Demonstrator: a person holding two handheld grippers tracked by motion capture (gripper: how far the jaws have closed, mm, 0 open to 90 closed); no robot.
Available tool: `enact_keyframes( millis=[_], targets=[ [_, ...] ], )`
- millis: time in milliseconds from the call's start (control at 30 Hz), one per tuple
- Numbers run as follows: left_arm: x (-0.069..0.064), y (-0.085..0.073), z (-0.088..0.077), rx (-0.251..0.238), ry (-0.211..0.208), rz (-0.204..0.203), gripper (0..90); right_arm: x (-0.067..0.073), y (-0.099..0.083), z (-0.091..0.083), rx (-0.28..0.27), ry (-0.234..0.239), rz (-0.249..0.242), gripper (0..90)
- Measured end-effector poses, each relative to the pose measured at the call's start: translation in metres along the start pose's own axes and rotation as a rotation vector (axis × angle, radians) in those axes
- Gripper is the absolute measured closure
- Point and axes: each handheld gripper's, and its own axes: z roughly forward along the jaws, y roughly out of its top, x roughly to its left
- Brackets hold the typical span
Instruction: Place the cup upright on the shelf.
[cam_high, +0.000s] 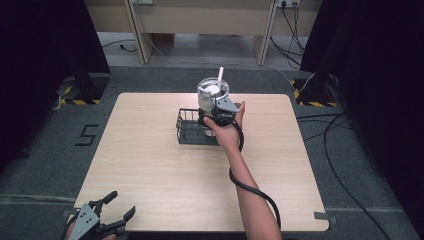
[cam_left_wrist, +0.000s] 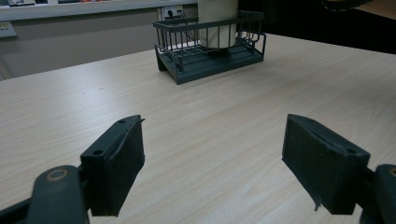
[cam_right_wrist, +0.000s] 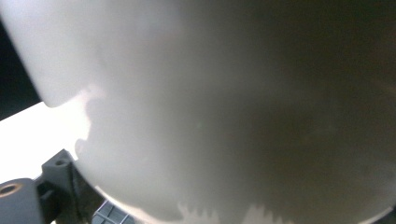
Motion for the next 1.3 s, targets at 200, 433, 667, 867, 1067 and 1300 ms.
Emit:
enact_keyframes(
  millis=[200, 433, 667, 867, 1067, 1300],
  targets=[
    [0.0, 0.0, 0.0, 0.0, -0.001, 0.0, 20.1, -0.001, -0.001, -0.003, 0.001, 0.004, 0.0, 2.8],
    [0.0, 0.0, 0.001, 0.0, 0.001, 0.001, 20.1, -0.001, -0.005, -0.008, 0.002, 0.003, 0.0, 2.7],
    [0.0, 0.0, 0.0, 0.004, 0.004, 0.008, 20.1, -0.002, -0.007, -0.018, 0.012, 0.003, -0.005, 3.6],
    [0.0, 0.0, 0.0, 0.007, 0.006, 0.007, 20.0, -0.004, -0.009, -0.026, 0.005, -0.003, -0.002, 3.9],
    [0.0, 0.0, 0.001, 0.007, 0.005, 0.007, 20.0, -0.001, -0.01, -0.034, 0.006, 0.006, -0.006, 3.9],
    [0.0, 0.0, 0.001, 0.005, 0.002, 0.006, 20.0, -0.001, -0.013, -0.041, 0.013, 0.01, -0.006, 4.3]
  ],
)
